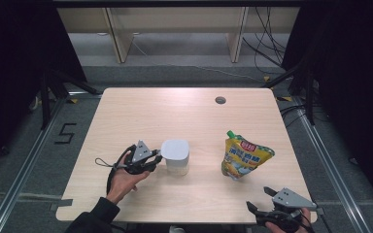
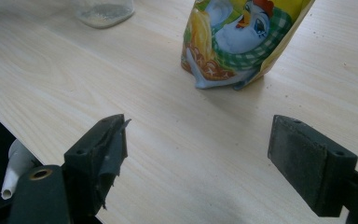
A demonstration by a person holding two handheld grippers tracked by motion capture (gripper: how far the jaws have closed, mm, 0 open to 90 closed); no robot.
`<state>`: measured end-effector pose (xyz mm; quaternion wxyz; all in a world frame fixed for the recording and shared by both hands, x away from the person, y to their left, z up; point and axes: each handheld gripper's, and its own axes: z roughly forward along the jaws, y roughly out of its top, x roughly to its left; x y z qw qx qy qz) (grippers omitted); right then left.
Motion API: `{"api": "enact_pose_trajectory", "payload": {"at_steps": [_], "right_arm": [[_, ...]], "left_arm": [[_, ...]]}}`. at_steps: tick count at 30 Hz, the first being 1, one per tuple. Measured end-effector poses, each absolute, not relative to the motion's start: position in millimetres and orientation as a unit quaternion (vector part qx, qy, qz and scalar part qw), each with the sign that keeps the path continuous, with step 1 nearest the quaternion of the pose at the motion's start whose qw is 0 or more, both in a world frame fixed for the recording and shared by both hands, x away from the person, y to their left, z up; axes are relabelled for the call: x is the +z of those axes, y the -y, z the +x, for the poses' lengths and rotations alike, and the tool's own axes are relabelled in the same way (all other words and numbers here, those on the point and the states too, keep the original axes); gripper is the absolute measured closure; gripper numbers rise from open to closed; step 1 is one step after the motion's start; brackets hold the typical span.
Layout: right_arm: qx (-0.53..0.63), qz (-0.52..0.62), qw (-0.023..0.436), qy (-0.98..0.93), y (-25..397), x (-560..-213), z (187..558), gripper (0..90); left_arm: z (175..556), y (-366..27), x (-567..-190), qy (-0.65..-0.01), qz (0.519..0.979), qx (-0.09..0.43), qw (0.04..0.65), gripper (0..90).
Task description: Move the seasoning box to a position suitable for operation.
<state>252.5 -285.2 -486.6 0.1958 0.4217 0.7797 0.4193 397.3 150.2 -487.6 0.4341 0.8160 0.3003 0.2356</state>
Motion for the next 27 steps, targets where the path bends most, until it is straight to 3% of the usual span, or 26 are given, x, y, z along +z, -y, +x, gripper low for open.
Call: {"api": "enact_pose_trajectory", "payload": {"at_steps": [27], "right_arm": [[0.419, 0.424, 0.191, -0.78, 285.1, -484.8, 251.1, 21.2]], "left_arm": [[373.0, -142.0, -489.4, -0.293, 0.811, 0.21, 0.461, 70.6]]}}
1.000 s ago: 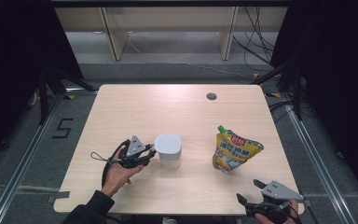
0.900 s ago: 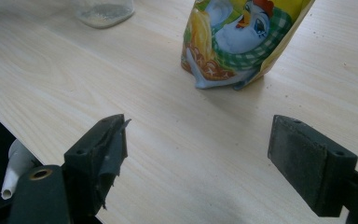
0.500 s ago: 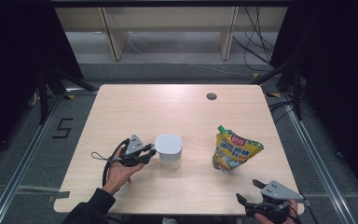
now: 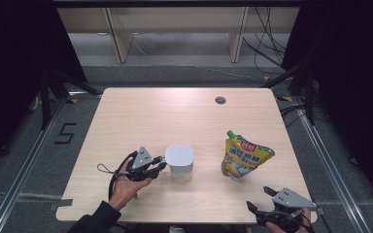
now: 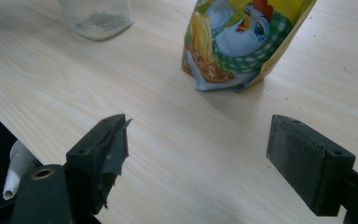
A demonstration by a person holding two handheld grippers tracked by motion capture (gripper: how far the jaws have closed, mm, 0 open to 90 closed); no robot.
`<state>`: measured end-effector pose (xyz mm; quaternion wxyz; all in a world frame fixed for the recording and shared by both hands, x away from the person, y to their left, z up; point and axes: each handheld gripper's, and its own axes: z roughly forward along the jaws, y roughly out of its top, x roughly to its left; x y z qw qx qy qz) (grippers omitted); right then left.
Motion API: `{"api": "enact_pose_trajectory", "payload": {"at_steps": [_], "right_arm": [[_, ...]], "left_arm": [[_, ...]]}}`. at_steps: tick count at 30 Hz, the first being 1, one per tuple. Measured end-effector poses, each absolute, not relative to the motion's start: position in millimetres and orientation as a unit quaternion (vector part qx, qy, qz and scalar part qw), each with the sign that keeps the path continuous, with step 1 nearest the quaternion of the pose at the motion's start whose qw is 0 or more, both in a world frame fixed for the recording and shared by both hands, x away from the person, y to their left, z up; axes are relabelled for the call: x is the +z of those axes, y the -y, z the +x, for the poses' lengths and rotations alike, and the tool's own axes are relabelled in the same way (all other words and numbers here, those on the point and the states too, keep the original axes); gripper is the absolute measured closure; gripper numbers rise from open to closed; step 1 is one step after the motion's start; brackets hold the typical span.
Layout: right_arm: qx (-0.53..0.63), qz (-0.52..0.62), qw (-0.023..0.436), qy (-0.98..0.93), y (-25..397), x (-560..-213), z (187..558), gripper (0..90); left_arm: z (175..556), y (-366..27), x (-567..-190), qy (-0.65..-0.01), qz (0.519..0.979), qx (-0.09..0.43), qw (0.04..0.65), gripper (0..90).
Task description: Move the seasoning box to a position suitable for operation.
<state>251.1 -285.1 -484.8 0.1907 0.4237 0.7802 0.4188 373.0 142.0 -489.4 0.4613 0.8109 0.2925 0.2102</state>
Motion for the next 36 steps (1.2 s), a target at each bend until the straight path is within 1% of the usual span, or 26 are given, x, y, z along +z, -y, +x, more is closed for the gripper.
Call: {"api": "enact_pose_trajectory", "payload": {"at_steps": [1, 2, 3, 4, 5, 8, 10, 11, 12, 16, 17, 18, 20, 22, 23, 25, 29, 30, 31, 36], "right_arm": [[0.419, 0.405, 0.208, -0.785, 287.6, -485.3, 253.9, 21.3], [0.423, 0.413, 0.196, -0.782, 286.1, -485.3, 252.8, 21.3], [0.423, 0.413, 0.196, -0.782, 286.1, -485.3, 252.8, 21.3], [0.423, 0.419, 0.197, -0.779, 285.7, -484.8, 251.7, 21.3], [0.417, 0.43, 0.189, -0.778, 285.1, -483.9, 249.7, 21.3], [0.419, 0.423, 0.197, -0.779, 286.0, -484.3, 251.2, 21.3], [0.424, 0.422, 0.193, -0.778, 285.1, -484.8, 251.5, 21.3], [0.422, 0.407, 0.2, -0.785, 286.7, -484.6, 253.3, 21.4], [0.422, 0.405, 0.206, -0.785, 286.9, -484.6, 253.6, 21.5], [0.425, 0.416, 0.199, -0.779, 285.3, -484.9, 251.8, 21.6], [0.423, 0.412, 0.205, -0.781, 286.0, -485.1, 252.4, 21.6], [0.423, 0.417, 0.195, -0.781, 286.0, -485.2, 252.4, 21.7], [0.425, 0.408, 0.202, -0.783, 287.2, -486.1, 254.3, 21.8], [0.427, 0.409, 0.197, -0.782, 287.2, -485.7, 254.0, 21.9], [0.427, 0.409, 0.196, -0.782, 287.4, -486.0, 254.4, 21.9], [0.427, 0.408, 0.195, -0.783, 287.9, -486.4, 255.0, 21.9], [0.425, 0.402, 0.201, -0.786, 288.0, -486.3, 255.7, 21.9], [0.426, 0.406, 0.19, -0.786, 287.3, -486.8, 255.6, 22.0], [0.427, 0.406, 0.19, -0.785, 287.3, -486.8, 255.5, 22.0], [0.43, 0.405, 0.189, -0.784, 287.4, -486.2, 255.2, 22.0]], "left_arm": [[370.5, -141.1, -489.8, -0.299, 0.808, 0.202, 0.466, 70.5], [369.7, -141.5, -489.7, -0.292, 0.811, 0.199, 0.465, 70.5], [367.5, -140.6, -490.2, -0.296, 0.811, 0.192, 0.467, 70.5], [365.7, -140.1, -490.2, -0.292, 0.812, 0.197, 0.467, 70.5], [362.9, -139.1, -490.2, -0.29, 0.813, 0.191, 0.467, 70.4], [353.4, -134.3, -489.2, -0.282, 0.816, 0.187, 0.469, 70.5], [351.6, -133.8, -489.1, -0.273, 0.818, 0.19, 0.469, 70.5], [345.5, -131.8, -490.4, -0.281, 0.817, 0.183, 0.469, 70.4], [344.4, -131.9, -490.5, -0.274, 0.818, 0.183, 0.471, 70.4], [340.5, -131.1, -490.4, -0.277, 0.818, 0.182, 0.471, 70.3], [339.0, -130.3, -490.8, -0.278, 0.816, 0.182, 0.472, 70.3], [335.9, -128.8, -490.9, -0.278, 0.817, 0.178, 0.473, 70.3], [334.4, -128.2, -490.4, -0.276, 0.819, 0.181, 0.47, 70.2], [330.5, -124.7, -491.0, -0.277, 0.815, 0.177, 0.478, 70.2], [329.3, -124.8, -489.6, -0.267, 0.822, 0.179, 0.47, 70.2], [324.5, -121.7, -489.8, -0.271, 0.821, 0.17, 0.473, 70.2], [317.2, -118.5, -489.7, -0.275, 0.82, 0.169, 0.473, 69.9], [314.9, -118.8, -490.0, -0.272, 0.82, 0.169, 0.473, 69.7], [313.5, -118.0, -490.8, -0.276, 0.816, 0.171, 0.479, 69.8], [314.1, -119.2, -491.0, -0.273, 0.818, 0.169, 0.478, 69.7]]}}
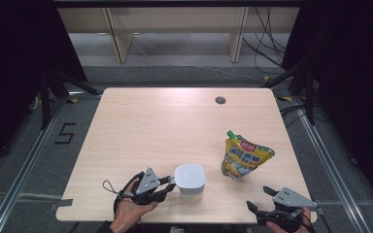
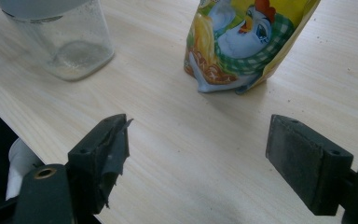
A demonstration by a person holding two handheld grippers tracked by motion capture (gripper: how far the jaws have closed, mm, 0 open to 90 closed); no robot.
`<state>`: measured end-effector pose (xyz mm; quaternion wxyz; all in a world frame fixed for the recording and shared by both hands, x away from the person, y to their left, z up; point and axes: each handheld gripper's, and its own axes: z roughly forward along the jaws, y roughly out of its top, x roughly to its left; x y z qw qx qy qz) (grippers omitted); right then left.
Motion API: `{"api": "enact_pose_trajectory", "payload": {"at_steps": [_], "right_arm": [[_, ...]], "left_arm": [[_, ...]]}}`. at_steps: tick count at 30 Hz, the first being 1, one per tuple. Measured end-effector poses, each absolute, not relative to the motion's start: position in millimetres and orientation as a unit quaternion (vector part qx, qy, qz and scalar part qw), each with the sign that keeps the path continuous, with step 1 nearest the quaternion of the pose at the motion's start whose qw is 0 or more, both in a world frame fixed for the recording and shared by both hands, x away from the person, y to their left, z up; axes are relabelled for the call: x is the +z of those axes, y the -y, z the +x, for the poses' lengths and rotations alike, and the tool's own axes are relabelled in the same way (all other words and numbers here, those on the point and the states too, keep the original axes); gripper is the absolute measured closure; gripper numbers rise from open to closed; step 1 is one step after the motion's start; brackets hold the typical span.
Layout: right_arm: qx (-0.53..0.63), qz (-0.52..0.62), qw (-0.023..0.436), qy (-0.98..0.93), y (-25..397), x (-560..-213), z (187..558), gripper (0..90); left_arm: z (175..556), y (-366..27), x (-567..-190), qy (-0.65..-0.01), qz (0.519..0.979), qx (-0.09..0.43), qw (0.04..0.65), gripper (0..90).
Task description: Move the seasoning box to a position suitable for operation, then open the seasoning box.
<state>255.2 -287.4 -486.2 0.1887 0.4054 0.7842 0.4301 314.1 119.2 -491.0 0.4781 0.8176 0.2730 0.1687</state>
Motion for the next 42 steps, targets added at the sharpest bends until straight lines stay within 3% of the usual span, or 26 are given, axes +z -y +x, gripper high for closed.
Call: {"api": "enact_pose_trajectory", "payload": {"at_steps": [9, 16, 22, 27, 31, 34, 35, 36, 42], "right_arm": [[0.425, 0.409, 0.193, -0.784, 287.1, -486.0, 254.4, 22.0], [0.421, 0.408, 0.195, -0.786, 286.7, -485.6, 254.4, 22.0], [0.423, 0.402, 0.201, -0.787, 286.8, -486.3, 255.7, 21.9], [0.423, 0.403, 0.195, -0.788, 285.9, -486.2, 255.6, 21.7], [0.419, 0.404, 0.195, -0.789, 285.9, -486.3, 255.3, 21.6], [0.422, 0.405, 0.195, -0.788, 285.3, -486.2, 255.9, 21.5], [0.422, 0.405, 0.195, -0.788, 285.3, -486.2, 255.9, 21.5], [0.422, 0.403, 0.195, -0.788, 283.9, -486.5, 255.6, 21.5], [0.419, 0.405, 0.191, -0.79, 283.8, -486.0, 255.5, 21.5]], "left_arm": [[319.2, -121.4, -490.9, -0.267, 0.82, 0.164, 0.479, 68.8], [321.6, -129.4, -484.6, -0.27, 0.825, 0.137, 0.477, 43.8], [318.2, -135.3, -473.1, -0.26, 0.825, 0.124, 0.486, 33.2], [313.4, -136.1, -468.7, -0.273, 0.816, 0.113, 0.497, 32.1], [310.6, -137.0, -463.2, -0.273, 0.809, 0.12, 0.507, 41.8], [307.8, -138.6, -456.7, -0.266, 0.805, 0.14, 0.512, 70.3], [307.0, -139.5, -454.8, -0.267, 0.803, 0.146, 0.513, 70.3], [306.1, -140.1, -452.2, -0.273, 0.793, 0.15, 0.523, 80.0], [304.2, -139.1, -445.7, -0.272, 0.793, 0.158, 0.522, 89.0]]}}
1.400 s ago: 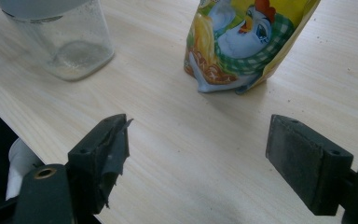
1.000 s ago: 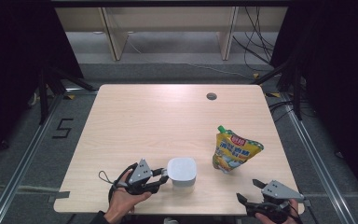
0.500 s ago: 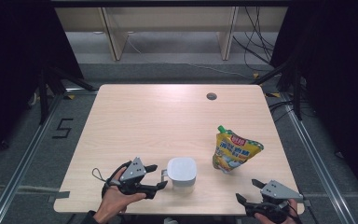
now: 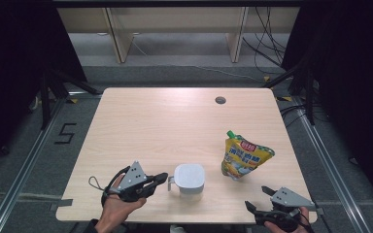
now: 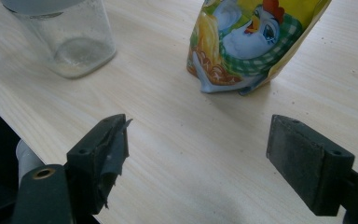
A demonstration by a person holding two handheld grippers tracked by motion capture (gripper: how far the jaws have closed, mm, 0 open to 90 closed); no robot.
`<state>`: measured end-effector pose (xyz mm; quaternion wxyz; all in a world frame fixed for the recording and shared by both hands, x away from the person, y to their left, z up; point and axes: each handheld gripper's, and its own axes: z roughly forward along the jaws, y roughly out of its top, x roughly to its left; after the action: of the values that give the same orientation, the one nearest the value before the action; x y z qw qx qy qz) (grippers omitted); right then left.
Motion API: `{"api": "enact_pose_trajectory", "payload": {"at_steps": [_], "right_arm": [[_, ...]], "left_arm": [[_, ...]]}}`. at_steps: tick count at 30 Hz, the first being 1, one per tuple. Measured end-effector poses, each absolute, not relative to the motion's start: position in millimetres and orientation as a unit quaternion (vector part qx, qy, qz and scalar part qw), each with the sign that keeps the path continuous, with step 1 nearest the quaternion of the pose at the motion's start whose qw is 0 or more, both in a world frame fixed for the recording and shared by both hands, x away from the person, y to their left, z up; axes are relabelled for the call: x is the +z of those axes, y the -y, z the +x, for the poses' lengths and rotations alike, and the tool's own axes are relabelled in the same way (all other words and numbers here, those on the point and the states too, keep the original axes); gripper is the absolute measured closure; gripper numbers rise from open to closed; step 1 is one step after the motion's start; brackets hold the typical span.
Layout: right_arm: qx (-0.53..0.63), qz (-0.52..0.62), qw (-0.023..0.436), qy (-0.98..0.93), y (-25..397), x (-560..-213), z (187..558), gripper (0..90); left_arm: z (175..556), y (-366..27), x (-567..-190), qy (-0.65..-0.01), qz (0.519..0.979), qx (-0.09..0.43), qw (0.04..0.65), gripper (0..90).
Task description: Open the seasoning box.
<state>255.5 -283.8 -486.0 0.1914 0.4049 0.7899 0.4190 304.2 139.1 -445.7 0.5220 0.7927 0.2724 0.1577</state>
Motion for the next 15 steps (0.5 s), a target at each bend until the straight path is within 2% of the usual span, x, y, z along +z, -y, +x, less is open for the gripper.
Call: {"api": "enact_pose_trajectory", "payload": {"at_steps": [15], "right_arm": [[0.422, 0.407, 0.191, -0.787, 282.5, -487.4, 256.0, 22.7]], "left_arm": [[308.2, -122.5, -427.1, -0.254, 0.793, 0.154, 0.531, 89.1]]}}
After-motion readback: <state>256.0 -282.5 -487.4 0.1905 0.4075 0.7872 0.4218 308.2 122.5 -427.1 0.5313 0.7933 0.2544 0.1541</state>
